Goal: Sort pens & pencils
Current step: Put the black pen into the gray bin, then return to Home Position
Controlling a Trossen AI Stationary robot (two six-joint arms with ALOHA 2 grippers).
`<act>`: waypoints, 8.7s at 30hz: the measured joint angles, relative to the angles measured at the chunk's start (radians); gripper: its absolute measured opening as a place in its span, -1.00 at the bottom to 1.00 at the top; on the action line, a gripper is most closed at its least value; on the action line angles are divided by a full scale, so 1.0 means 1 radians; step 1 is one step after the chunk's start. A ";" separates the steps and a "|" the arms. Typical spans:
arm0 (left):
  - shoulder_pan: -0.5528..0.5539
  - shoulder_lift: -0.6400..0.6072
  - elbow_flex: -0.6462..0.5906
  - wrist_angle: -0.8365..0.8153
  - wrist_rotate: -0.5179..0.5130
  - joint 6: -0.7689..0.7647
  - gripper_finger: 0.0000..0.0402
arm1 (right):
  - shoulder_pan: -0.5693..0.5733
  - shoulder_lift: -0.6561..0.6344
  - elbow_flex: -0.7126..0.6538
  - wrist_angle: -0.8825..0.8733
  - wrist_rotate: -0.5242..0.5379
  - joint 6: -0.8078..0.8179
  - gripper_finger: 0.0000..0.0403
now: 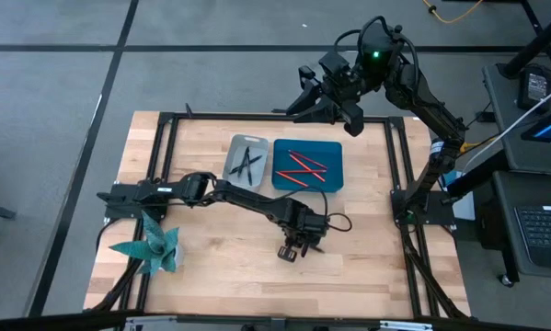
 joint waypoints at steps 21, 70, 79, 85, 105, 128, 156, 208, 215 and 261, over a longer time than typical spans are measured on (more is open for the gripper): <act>-0.005 -0.029 0.105 -0.159 -0.124 -0.040 -0.88 | 0.000 0.000 0.000 0.006 0.002 0.001 -0.38; 0.194 -0.359 0.258 -0.668 -0.415 -0.382 -0.88 | 0.016 0.000 0.000 -0.109 0.003 -0.023 -0.38; 0.294 -0.359 0.081 -0.670 -0.428 -0.490 -0.88 | 0.021 0.002 0.000 -0.144 0.000 -0.048 -0.38; 0.406 -0.425 -0.091 -0.663 -0.454 -0.572 -0.88 | 0.021 0.001 0.000 -0.167 0.000 -0.059 -0.38; 0.588 -0.688 -0.630 -0.273 -0.375 -0.846 -0.88 | 0.021 0.001 0.000 -0.158 0.000 -0.081 -0.38; 0.561 -0.687 -0.820 -0.007 -0.300 -0.957 -0.88 | 0.021 0.001 0.000 -0.149 0.000 -0.082 -0.38; 0.428 -0.686 -0.823 -0.083 -0.265 -1.059 -0.89 | 0.021 0.000 0.000 -0.142 0.000 -0.093 -0.38; 0.263 -0.757 -0.003 -0.657 -0.679 -0.888 -0.59 | -0.003 -0.017 0.000 -0.265 -0.005 -0.129 -0.38; 0.090 -0.894 0.027 -0.664 -0.817 -0.963 -0.59 | -0.039 -0.104 0.000 -0.517 0.078 -0.288 -0.38; -0.256 -1.802 -0.923 -0.668 -1.110 -1.362 -0.59 | 0.063 -1.252 -0.959 -0.352 0.638 -0.257 -0.38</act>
